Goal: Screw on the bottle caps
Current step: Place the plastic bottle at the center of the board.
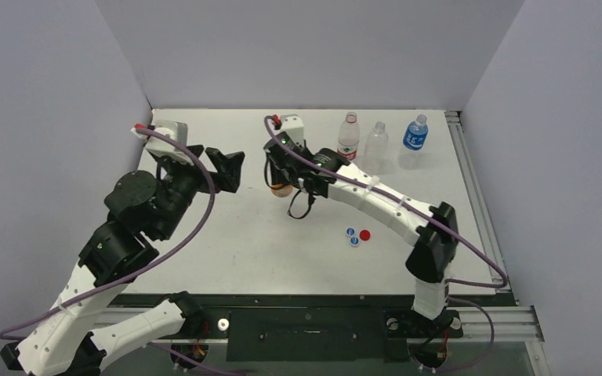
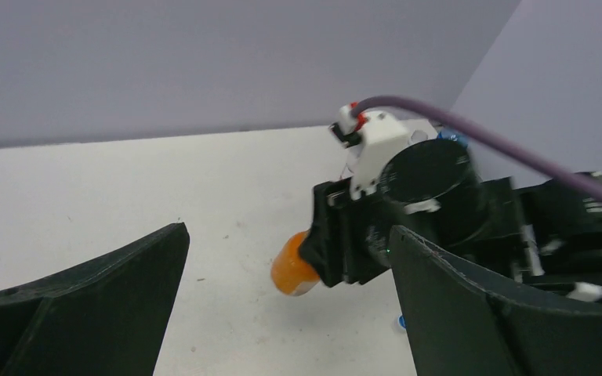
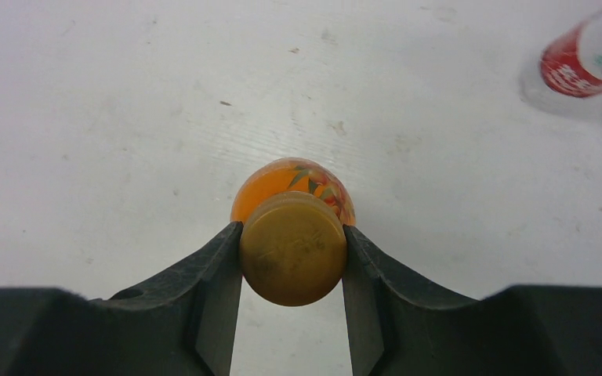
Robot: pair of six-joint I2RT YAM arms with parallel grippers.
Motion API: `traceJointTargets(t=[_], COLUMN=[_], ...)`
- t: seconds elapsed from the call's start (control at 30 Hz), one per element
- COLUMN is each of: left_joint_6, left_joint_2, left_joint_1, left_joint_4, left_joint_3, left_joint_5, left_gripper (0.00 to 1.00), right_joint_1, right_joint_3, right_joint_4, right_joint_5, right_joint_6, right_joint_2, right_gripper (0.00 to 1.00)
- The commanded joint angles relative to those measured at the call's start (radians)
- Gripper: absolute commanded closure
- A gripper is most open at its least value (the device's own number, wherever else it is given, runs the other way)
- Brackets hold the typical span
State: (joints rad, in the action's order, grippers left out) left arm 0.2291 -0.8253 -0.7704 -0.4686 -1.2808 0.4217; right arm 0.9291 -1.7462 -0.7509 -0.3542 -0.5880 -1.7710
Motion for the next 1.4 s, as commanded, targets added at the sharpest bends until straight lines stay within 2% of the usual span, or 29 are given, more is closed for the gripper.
traceJointTargets(t=[0.0, 0.13, 0.27, 0.47, 0.83, 1.37], left_joint_6=[0.021, 0.015, 0.019, 0.011, 0.016, 0.01], left_joint_2=[0.025, 0.034, 0.043, 0.018, 0.001, -0.026], left_joint_1=[0.007, 0.008, 0.008, 0.008, 0.007, 0.006], left_joint_4=[-0.042, -0.052, -0.049, -0.065, -0.088, -0.098], left_joint_3=[-0.118, -0.17, -0.178, -0.202, -0.197, -0.186], left_joint_5=[0.055, 0.035, -0.005, -0.046, -0.058, -0.019], left_gripper=[0.04, 0.04, 0.04, 0.04, 0.03, 0.04], right_joint_1=[0.034, 0.067, 0.091, 0.145, 0.205, 0.227], right_joint_3=[-0.24, -0.505, -0.644, -0.629, -0.643, -0.651], right_joint_4=[0.006, -0.014, 0.011, 0.114, 0.118, 0.139], right_joint_5=[-0.021, -0.003, 0.033, 0.022, -0.046, -0.026], right_joint_6=[0.066, 0.099, 0.101, 0.118, 0.215, 0.279], right_joint_2=[-0.182, -0.36, -0.485, -0.535, -0.621, -0.665], right_gripper=[1.0, 1.0, 1.0, 1.0, 1.0, 0.98])
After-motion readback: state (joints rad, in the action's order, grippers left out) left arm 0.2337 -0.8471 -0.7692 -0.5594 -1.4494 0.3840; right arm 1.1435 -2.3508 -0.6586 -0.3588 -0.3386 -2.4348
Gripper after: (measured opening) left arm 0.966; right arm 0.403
